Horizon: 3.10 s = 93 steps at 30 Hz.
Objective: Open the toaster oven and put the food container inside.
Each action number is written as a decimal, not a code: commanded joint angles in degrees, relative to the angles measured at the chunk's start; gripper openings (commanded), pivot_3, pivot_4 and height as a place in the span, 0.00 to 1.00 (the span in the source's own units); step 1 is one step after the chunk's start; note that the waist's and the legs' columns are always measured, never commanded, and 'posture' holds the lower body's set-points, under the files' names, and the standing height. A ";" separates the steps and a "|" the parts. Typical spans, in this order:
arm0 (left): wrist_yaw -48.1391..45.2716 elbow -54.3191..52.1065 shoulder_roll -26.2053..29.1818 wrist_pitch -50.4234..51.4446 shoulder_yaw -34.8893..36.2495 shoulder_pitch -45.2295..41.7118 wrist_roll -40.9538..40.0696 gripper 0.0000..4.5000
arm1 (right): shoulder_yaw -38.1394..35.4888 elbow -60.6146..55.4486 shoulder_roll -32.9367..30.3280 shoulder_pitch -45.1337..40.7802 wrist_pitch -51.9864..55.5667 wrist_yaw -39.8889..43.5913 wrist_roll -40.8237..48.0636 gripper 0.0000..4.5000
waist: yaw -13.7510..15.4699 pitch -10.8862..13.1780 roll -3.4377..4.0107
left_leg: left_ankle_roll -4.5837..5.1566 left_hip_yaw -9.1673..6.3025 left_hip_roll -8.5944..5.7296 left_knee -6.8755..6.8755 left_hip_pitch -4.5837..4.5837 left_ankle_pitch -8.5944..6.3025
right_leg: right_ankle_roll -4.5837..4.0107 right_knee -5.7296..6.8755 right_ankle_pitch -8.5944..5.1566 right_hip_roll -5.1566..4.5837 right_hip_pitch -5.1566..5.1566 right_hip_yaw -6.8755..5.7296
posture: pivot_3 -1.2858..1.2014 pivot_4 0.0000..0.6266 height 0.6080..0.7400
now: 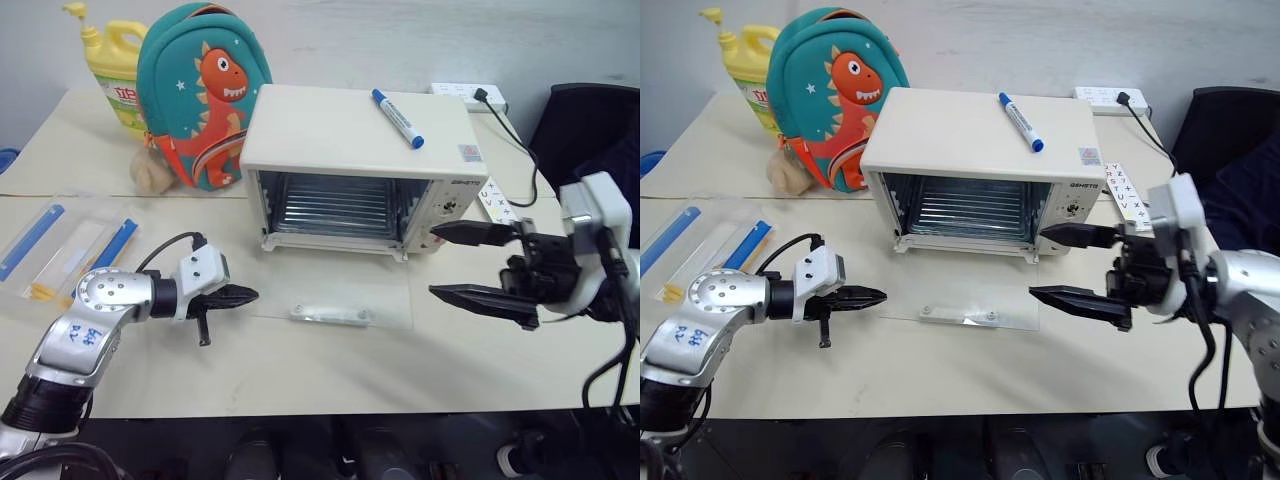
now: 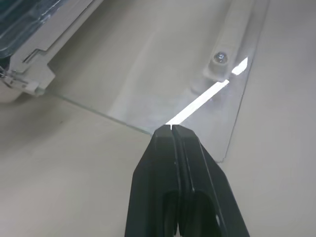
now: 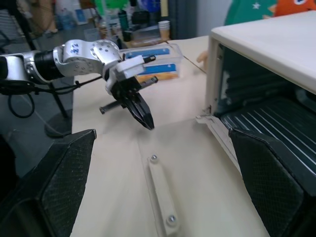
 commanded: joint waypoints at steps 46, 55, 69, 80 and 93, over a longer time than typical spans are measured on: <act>111.62 20.08 -2.86 34.80 54.20 -0.78 -72.03 0.98 | 14.65 14.26 12.20 -19.68 -3.36 11.02 -14.36 1.00 | 0.13 -0.17 -0.33 | -0.59 -0.41 0.03 -0.04 0.05 0.20 | -0.25 0.02 -0.08 -0.13 0.16 -0.67 | 0.52 0.24 1.00; 109.69 29.90 -2.45 32.93 50.23 -7.85 -63.38 0.58 | 11.44 8.62 10.57 -15.45 -1.75 6.77 -11.98 1.00 | 0.17 -0.18 -0.34 | -0.64 -0.38 0.02 -0.03 0.02 0.24 | -0.25 0.03 -0.08 -0.11 0.13 -0.65 | 0.52 0.24 1.00; 91.96 29.50 9.05 48.70 47.71 -5.25 -57.33 0.00 | 4.14 3.38 3.38 -6.01 1.19 3.46 -8.76 1.00 | 0.07 -0.18 -0.47 | -0.65 -0.41 0.03 -0.08 -0.05 0.24 | -0.26 0.00 -0.09 -0.11 0.06 -0.67 | 0.52 0.24 1.00; 50.23 5.93 24.23 64.51 43.42 4.56 -60.87 0.00 | -5.92 -1.28 0.14 7.85 0.62 1.07 -7.06 1.00 | 0.07 -0.09 -0.45 | -0.72 -0.33 0.01 -0.21 -0.04 0.21 | -0.35 -0.03 -0.13 -0.15 -0.04 -0.60 | 0.52 0.24 1.00; 76.22 4.80 4.68 62.83 11.64 -25.61 -71.99 0.00 | -16.20 -6.68 -0.74 18.48 0.20 -1.35 -4.29 1.00 | 0.41 -0.04 -0.39 | -0.62 -0.40 -0.05 -0.10 -0.04 0.18 | -0.17 -0.01 -0.05 -0.06 0.06 -0.42 | 0.52 0.24 1.00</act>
